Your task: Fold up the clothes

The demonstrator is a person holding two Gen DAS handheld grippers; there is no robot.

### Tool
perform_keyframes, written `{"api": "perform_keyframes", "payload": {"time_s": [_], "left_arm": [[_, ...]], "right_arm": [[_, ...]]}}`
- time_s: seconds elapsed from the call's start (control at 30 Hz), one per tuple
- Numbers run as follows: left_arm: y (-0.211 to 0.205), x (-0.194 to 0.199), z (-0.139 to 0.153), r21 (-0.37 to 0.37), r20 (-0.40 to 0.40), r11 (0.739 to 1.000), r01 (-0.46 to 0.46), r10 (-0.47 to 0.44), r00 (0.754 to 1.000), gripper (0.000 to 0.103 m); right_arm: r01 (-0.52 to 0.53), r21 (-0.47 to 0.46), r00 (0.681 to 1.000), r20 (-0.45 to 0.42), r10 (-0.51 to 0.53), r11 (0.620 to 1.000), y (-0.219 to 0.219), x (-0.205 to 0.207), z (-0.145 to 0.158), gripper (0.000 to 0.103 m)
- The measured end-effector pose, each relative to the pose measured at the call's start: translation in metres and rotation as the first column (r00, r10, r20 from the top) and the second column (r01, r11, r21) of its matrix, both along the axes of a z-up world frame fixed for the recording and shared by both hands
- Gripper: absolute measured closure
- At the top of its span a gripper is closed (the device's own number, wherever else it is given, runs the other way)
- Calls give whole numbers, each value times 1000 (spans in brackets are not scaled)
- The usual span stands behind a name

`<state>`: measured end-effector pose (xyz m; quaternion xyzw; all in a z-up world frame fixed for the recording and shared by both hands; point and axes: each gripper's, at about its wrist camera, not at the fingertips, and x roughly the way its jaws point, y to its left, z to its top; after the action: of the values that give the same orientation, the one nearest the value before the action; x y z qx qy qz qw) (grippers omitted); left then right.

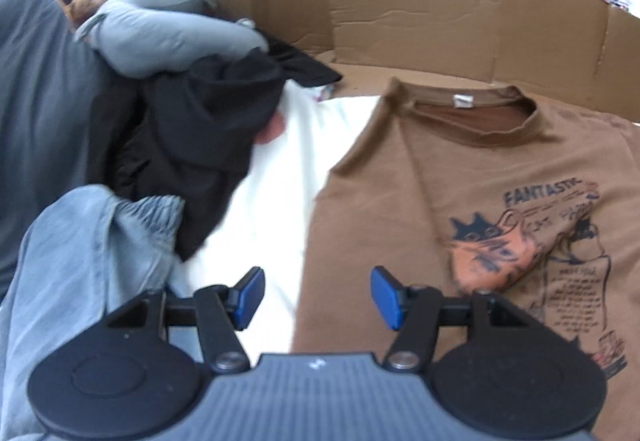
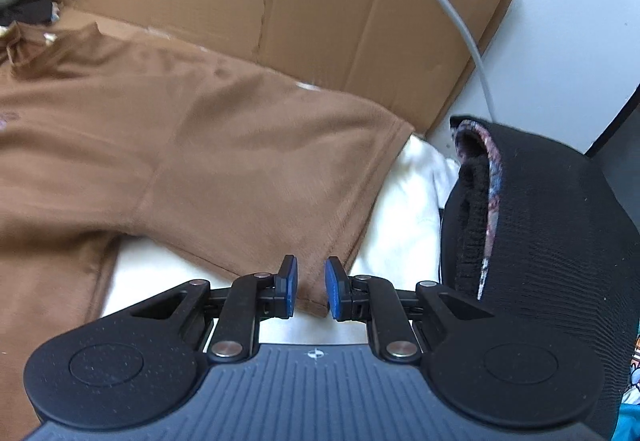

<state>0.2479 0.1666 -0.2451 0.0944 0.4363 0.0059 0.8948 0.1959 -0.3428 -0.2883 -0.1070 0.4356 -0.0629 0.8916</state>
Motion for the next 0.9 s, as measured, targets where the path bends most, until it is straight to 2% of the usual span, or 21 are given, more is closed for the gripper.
{"api": "perform_keyframes", "payload": {"time_s": [0.27,0.53,0.8,0.9], "left_arm": [[18,17,-28,-54,-41,998,-38,36,999,42],[24,25,-59,-114,-105,990,-80,68,992,38],[26,11,-56,-108,-113,993,-54,42,993,45],[32,6,-55,-138,-132,989,-53,35,991,49]], "right_arm": [[-47,26,998,44,45,999,16,-7,12,82],[-82,41,996,35,80,996,29,-7,11,82],[-99,53,995,34,97,994,33,-10,9,82],[-109,53,994,31,107,993,34,-11,7,82]]}}
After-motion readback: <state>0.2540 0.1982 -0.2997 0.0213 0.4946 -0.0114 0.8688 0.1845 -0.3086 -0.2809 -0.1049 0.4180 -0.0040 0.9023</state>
